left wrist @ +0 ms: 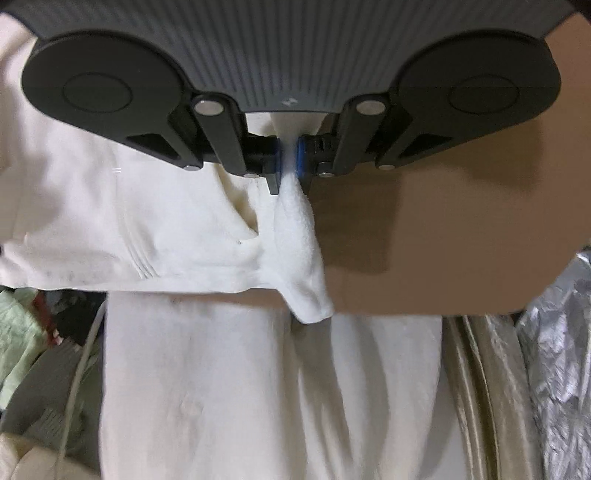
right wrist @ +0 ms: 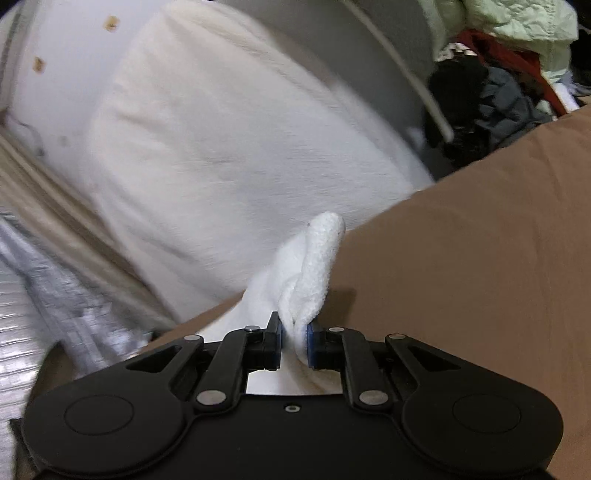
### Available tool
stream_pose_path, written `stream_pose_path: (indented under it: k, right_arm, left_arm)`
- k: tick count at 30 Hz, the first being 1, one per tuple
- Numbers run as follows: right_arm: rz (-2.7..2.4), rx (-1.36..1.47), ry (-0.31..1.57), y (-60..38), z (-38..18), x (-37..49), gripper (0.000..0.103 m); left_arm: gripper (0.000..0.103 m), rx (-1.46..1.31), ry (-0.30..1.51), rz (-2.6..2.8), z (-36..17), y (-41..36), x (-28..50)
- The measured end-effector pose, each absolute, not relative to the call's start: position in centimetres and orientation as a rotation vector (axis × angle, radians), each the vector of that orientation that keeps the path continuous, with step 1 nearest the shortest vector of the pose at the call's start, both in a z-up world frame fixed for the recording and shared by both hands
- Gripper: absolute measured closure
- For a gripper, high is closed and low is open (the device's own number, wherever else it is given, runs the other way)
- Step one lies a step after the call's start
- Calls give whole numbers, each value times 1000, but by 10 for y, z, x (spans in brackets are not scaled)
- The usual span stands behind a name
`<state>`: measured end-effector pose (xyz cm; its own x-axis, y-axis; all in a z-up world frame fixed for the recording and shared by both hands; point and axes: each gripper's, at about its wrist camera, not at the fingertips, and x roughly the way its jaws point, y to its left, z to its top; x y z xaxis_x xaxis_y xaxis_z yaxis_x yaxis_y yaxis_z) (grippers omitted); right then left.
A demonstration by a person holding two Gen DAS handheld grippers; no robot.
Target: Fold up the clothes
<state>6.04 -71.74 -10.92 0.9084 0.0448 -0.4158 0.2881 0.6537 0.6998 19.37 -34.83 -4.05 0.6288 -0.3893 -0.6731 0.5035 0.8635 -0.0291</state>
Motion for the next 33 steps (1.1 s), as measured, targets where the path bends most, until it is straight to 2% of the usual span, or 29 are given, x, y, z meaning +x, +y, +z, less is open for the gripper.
stream_pose_path:
  k: [3,7,11,12,16,19,22,25,27,29,31,32,33]
  right_arm:
    - [-32,836,390,-688,-79,20,88]
    - [154,779,300,-644,-54,-76,88]
    - [131,689,336,-606,-69,-165,87]
    - [74,702,381,-600,-78,-179,83]
    - [-126,989,539,-601,-135,-223,81]
    - [-150,1230,543,-604,-171,-243,80]
    - [-134,1234,517,-597,-171,-244,78]
    - [-148,1214,505,-595,-165,-248,77]
    - [-150,1226,477,-596,-164,-255,75]
    - [-151,1255,415,-600,-166,-265,75]
    - [-152,1283,353,-603,-168,-274,74]
    - [-152,1297,322,-605,-169,-279,70]
    - [-154,1312,286,-607,-169,-285,60]
  left_arm:
    - [96,209,628,-521,-10,-327,142]
    - [95,221,490,-490,11,-276,43]
    - [94,60,678,-401,-17,-215,-28]
    - [94,-23,748,-374,-29,-201,-38]
    - [92,-328,910,-306,-78,-146,-63]
    - [92,-389,959,-212,-102,-121,-70]
    - [92,-445,989,-178,-118,-103,-75]
    - [92,-443,965,-240,-110,-108,-80]
    - [76,-435,960,-283,-106,-112,-85]
    - [67,-426,966,-313,-106,-114,-88]
    - [67,-393,984,-322,-109,-115,-90]
    - [67,-369,996,-319,-109,-117,-90]
    - [66,-346,1008,-317,-109,-119,-91]
